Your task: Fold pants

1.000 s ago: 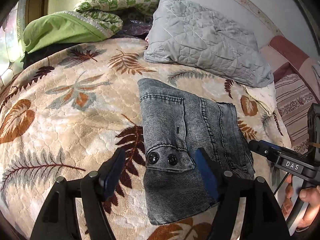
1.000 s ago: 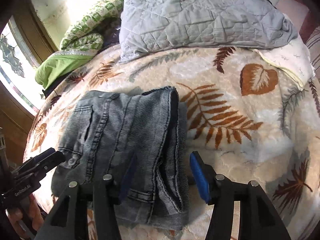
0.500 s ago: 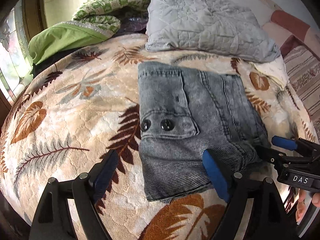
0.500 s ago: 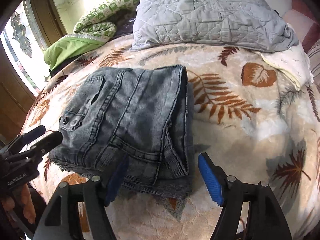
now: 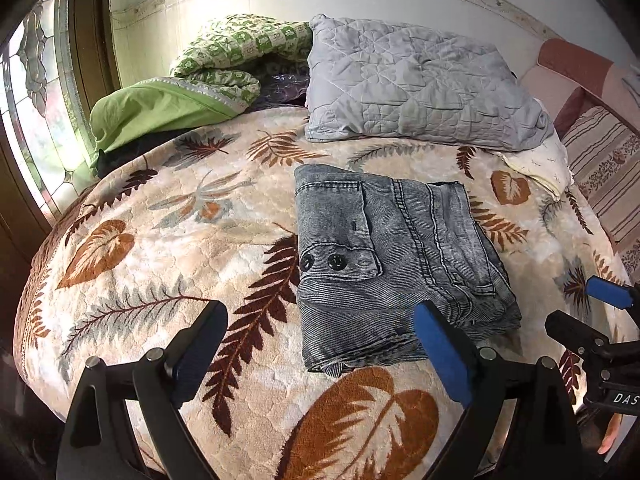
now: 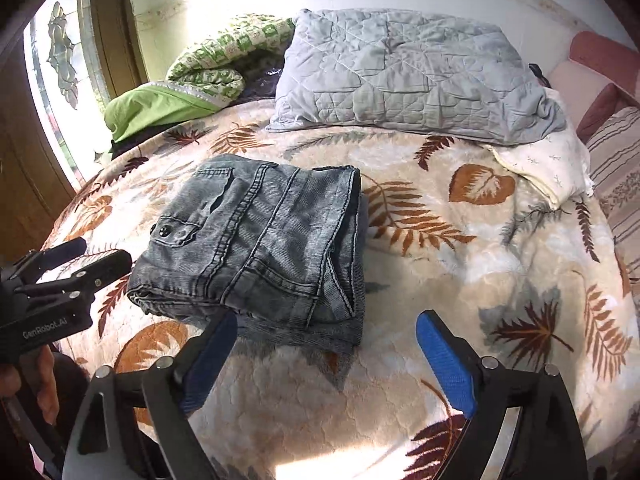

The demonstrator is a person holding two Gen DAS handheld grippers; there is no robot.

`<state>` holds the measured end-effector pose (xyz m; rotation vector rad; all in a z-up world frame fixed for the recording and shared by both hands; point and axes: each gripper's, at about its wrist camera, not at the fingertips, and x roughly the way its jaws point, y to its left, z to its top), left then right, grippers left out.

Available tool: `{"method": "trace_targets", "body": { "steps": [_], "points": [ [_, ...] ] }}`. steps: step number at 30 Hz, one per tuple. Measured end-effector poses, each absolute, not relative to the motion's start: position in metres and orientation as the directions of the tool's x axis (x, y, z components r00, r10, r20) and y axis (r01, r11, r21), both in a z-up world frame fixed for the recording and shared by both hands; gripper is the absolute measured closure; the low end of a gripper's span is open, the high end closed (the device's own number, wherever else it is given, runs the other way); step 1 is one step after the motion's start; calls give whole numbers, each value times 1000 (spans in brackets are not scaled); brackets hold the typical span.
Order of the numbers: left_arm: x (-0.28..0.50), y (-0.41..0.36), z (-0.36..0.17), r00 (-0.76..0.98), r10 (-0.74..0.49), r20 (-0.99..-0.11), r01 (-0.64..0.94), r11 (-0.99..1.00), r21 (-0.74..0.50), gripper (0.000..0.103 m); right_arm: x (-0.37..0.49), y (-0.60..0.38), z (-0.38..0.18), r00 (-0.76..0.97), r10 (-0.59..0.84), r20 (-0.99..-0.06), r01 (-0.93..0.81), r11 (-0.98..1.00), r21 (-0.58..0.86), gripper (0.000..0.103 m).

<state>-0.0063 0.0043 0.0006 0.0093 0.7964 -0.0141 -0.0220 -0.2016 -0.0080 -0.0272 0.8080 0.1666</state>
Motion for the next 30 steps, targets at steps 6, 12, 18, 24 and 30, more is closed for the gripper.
{"method": "trace_targets", "body": {
  "steps": [6,12,18,24,30],
  "points": [
    [-18,4,9,700,-22,-714,16,1000,-15,9,-50,-197,3,712,105,-695,-167,986,-23,7],
    [-23,7,17,705,-24,-709,4,1000,-30,8,-60,-195,17,740,106,-664,-178,983,-41,7],
    [-20,2,16,695,-25,-718,13,1000,-23,8,-62,-192,21,745,115,-657,-185,982,-38,7],
    [-17,1,18,699,-41,-714,24,999,-33,2,-62,-189,19,738,109,-665,-194,980,-54,7],
    [-10,0,17,699,-51,-713,34,999,-39,0,-60,-188,20,740,112,-663,-195,979,-52,7]
  ]
}}
